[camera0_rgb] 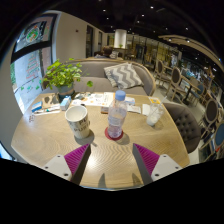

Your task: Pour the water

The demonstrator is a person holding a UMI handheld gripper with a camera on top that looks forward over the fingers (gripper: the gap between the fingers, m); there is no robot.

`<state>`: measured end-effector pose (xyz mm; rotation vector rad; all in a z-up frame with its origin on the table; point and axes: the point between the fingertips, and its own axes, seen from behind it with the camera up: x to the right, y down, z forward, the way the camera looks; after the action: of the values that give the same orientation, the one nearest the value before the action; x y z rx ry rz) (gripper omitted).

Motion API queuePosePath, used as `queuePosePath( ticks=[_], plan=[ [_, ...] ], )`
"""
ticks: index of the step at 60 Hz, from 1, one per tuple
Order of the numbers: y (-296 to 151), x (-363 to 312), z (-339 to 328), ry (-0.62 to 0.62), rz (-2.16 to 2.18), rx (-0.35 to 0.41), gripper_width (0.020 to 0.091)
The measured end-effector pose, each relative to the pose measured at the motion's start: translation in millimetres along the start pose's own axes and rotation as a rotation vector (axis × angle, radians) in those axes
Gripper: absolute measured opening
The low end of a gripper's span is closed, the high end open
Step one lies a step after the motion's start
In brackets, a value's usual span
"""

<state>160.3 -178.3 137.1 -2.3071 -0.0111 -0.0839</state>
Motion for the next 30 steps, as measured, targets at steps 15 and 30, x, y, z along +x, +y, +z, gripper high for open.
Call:
queuePosePath(
  ticks=[15, 30],
  plan=[
    [23, -38, -74, -0.001, 0.070, -0.022, 0.0855],
    [21, -40, -91, 0.021, 0.042, -0.004, 0.0857]
  ],
)
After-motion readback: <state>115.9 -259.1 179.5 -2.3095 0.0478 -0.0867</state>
